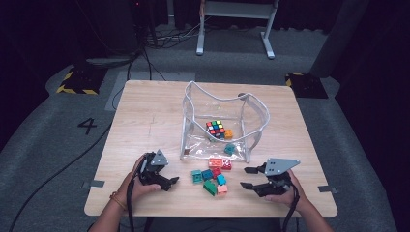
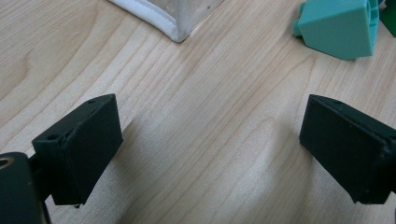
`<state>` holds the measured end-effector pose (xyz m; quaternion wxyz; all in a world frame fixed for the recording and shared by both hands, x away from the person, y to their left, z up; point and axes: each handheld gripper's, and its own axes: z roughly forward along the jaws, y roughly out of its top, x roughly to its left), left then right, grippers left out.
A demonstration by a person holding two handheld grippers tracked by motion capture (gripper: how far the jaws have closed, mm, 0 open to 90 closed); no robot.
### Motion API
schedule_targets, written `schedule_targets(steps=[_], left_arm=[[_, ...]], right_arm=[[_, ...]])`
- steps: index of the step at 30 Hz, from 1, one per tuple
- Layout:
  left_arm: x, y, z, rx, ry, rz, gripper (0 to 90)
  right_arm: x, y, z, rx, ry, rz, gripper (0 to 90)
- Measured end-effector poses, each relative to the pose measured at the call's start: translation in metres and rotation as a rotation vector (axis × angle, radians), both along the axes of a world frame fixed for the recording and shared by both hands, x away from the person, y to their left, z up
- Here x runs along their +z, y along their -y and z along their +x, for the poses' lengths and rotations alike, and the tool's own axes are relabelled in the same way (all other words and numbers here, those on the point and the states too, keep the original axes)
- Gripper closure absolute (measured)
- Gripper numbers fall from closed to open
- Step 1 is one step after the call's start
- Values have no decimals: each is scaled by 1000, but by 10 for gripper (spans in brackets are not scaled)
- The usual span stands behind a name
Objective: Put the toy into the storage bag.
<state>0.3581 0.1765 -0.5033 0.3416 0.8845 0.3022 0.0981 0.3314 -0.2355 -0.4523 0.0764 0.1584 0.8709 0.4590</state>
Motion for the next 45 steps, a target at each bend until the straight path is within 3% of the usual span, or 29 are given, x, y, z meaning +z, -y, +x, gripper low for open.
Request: schedule_targets(steps=[1, 6, 8, 9, 12, 14, 15, 17, 28, 32, 33, 38, 45], left_arm=[[0, 0, 0, 0, -2, -2, 58], [0, 0, 0, 0, 1, 0, 58], [0, 0, 0, -1, 2, -1, 58], [0, 0, 0, -1, 2, -1, 58], [0, 0, 0, -1, 2, -1, 58], [0, 0, 0, -1, 2, -1, 58], [0, 0, 0, -1, 0, -2, 59], [0, 0, 0, 1, 1, -1, 59], [0, 0, 0, 1, 2, 2, 59], [0, 0, 0, 1, 1, 1, 58], [0, 0, 0, 1, 1, 1, 58], [0, 0, 0, 0, 1, -2, 58], [0, 0, 0, -2, 2, -2, 58]], right_arm=[[-11, -8, -4, 25, -27, -5, 457], [-33, -27, -8, 81, -69, -40, 458], [-37, -31, -8, 81, -79, -40, 459], [-42, -38, -9, 88, -115, -52, 458], [-47, -46, -10, 97, -117, -60, 458], [-50, -50, -10, 100, -101, -66, 459], [-51, -54, -9, 101, -59, -71, 453], [-50, -57, -9, 97, -72, -67, 447], [-51, -68, -5, 72, -48, -83, 445], [-51, -69, -5, 54, -41, -83, 503], [-51, -68, -6, 61, -19, -84, 556], [-51, -68, -10, 76, 1, -91, 651], [-51, -62, -9, 85, -4, -83, 668]])
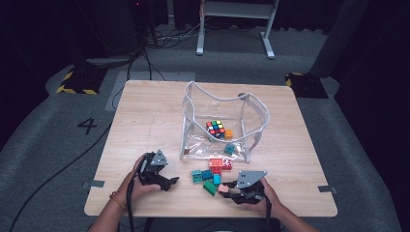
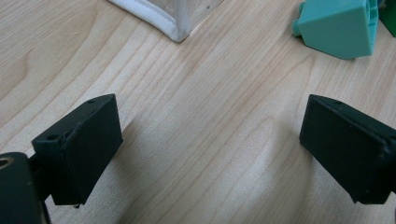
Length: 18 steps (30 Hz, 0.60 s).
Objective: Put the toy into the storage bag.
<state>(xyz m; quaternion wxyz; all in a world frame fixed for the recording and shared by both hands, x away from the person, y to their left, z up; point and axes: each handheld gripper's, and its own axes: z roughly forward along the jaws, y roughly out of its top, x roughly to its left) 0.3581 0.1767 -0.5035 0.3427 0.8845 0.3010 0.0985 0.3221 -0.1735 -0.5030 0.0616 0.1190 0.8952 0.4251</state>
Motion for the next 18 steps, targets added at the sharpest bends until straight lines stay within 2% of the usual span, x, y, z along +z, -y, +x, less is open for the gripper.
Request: schedule_targets(steps=[9, 11, 12, 14, 17, 18], left_arm=[[0, 0, 0, -1, 0, -1, 58], [0, 0, 0, -1, 0, 0, 58], [0, 0, 0, -1, 0, 0, 58], [0, 0, 0, 0, 0, 0, 58], [0, 0, 0, 0, 3, 1, 59], [0, 0, 0, 1, 3, 1, 59]], right_arm=[[0, 8, -4, 16, -10, 5, 669], [2, 12, -6, 5, -29, 1, 669], [3, 17, -7, -18, -42, -4, 669], [4, 22, -5, -22, -48, 17, 669], [5, 27, -4, -34, -40, 13, 669], [6, 29, -3, -29, -20, 15, 669]])
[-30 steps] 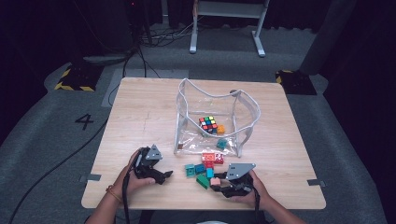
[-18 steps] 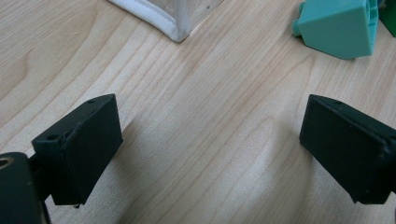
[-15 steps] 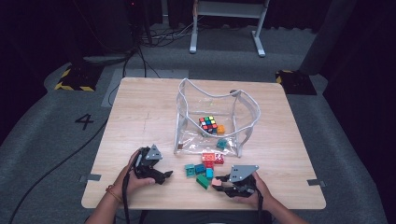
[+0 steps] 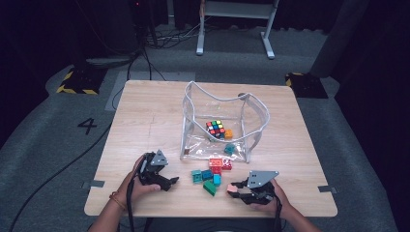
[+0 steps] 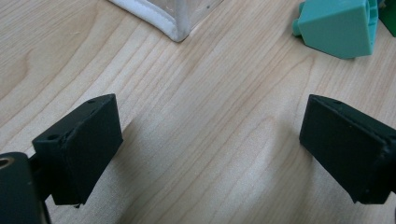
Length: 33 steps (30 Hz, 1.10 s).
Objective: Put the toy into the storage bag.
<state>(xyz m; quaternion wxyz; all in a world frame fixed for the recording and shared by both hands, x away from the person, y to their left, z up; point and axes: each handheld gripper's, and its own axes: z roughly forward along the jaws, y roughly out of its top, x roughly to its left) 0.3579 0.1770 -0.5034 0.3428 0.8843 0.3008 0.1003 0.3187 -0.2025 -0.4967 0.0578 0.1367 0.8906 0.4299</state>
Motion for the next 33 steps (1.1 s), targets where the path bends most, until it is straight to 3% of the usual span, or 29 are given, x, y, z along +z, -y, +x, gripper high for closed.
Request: schedule_targets(steps=[8, 14, 17, 24, 26, 33], left_arm=[[0, 0, 0, 1, -2, 1, 58], [0, 0, 0, 0, -2, 1, 58], [0, 0, 0, 0, -2, 1, 58], [0, 0, 0, 6, 1, 1, 58], [1, -1, -1, 18, 2, 13, 59], [0, 0, 0, 7, 0, 3, 58]], right_arm=[[8, 26, 8, -39, 37, 40, 669], [12, 43, 16, -89, 34, 33, 669], [14, 48, 18, -99, 54, 21, 670], [20, 72, 26, -187, 58, 34, 670], [26, 84, 33, -238, 71, 61, 670], [36, 104, 40, -315, 98, 97, 670]])
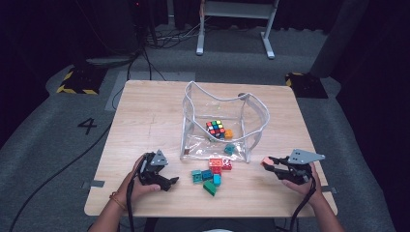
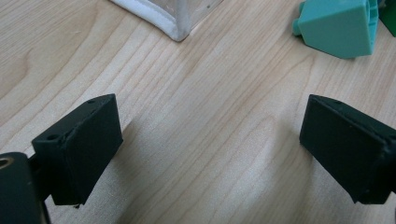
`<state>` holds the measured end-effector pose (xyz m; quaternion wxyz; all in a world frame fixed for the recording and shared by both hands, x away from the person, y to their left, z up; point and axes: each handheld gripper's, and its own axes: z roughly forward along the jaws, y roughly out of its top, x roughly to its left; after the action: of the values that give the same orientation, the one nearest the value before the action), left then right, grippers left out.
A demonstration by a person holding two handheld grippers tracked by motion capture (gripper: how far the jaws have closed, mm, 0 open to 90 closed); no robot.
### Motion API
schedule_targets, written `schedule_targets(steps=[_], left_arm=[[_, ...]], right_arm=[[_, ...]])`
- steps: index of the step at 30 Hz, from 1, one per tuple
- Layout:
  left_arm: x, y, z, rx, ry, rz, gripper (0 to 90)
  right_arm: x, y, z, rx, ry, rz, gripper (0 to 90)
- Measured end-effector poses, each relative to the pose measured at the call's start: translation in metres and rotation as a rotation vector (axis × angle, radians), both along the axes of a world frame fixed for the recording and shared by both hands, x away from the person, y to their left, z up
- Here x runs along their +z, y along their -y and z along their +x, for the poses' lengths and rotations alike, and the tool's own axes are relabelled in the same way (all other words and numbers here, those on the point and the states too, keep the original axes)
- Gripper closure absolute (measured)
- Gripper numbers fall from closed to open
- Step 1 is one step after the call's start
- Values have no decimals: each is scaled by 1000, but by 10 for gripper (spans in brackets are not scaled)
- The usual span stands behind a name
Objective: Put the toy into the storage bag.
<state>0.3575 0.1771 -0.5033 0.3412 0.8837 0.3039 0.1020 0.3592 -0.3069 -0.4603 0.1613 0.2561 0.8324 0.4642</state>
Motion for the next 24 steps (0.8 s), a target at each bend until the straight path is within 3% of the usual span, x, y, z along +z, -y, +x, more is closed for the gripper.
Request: schedule_targets(steps=[8, 9, 16, 20, 24], left_arm=[[0, 0, 0, -1, -3, -2, 58], [0, 0, 0, -2, -5, -3, 58], [0, 1, 0, -2, -5, -1, 55], [0, 1, 0, -1, -5, 0, 55], [0, 1, 0, -1, -5, 0, 55]], right_arm=[[18, 18, 12, -88, 41, 20, 670], [24, 22, 15, -109, 50, 52, 670], [39, 28, 27, -128, 77, 74, 670], [51, 27, 39, -141, 83, 49, 670], [67, 28, 55, -153, 83, 74, 670]])
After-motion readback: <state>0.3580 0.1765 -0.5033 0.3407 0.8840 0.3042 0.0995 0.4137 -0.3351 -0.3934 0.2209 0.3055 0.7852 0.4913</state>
